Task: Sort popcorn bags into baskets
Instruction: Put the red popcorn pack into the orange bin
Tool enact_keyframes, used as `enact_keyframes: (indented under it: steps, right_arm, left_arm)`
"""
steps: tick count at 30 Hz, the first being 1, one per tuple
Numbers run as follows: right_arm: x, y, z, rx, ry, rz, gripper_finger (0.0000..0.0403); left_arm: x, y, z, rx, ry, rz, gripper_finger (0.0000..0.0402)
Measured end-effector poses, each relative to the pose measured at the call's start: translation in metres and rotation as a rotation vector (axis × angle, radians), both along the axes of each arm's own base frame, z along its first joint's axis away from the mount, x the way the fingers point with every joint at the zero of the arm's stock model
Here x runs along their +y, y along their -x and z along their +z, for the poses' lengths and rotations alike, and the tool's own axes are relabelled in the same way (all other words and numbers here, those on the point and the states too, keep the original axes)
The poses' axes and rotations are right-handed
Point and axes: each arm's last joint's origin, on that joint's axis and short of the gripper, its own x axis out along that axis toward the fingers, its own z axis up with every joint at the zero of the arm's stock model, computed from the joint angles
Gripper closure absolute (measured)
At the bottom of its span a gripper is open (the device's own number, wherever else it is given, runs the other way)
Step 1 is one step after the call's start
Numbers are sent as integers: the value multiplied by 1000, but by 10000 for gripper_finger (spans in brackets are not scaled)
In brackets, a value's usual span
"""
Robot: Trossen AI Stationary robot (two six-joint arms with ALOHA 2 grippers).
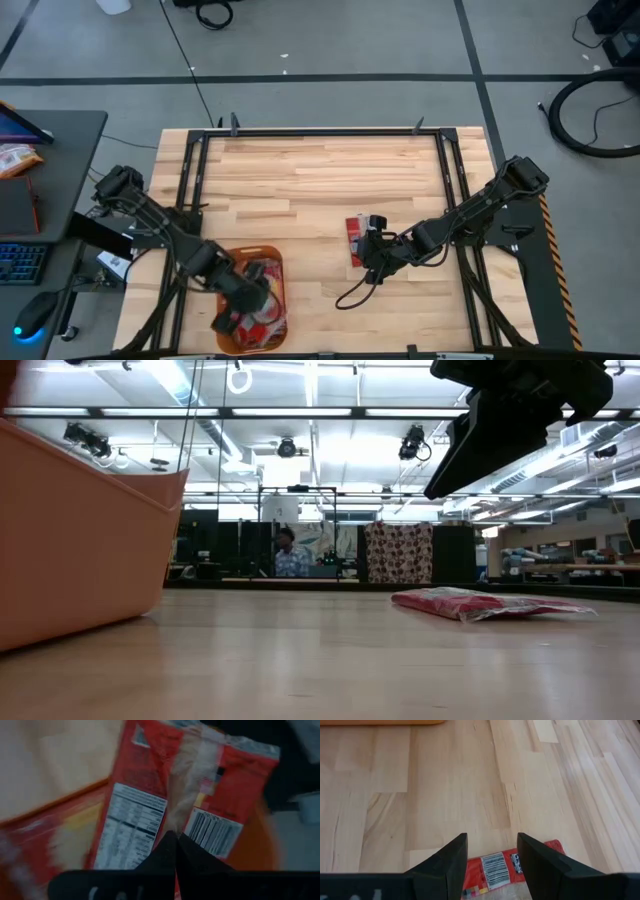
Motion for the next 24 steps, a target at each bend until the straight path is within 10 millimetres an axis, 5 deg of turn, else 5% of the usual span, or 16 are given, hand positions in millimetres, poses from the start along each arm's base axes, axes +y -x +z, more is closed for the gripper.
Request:
enact_keyframes:
  steps: [6, 14, 24]
  right_arm:
    - [0, -1, 1, -12, -4, 1, 225]
    - [1, -1, 1, -6, -12, 12, 225]
    - [0, 0, 0, 4, -9, 12, 225]
  left_arm:
    - [-1, 4, -1, -24, -70, -50, 402]
    - [-2, 19, -9, -92, -382, -385, 398]
    - [-31, 35, -36, -44, -515, -670, 344]
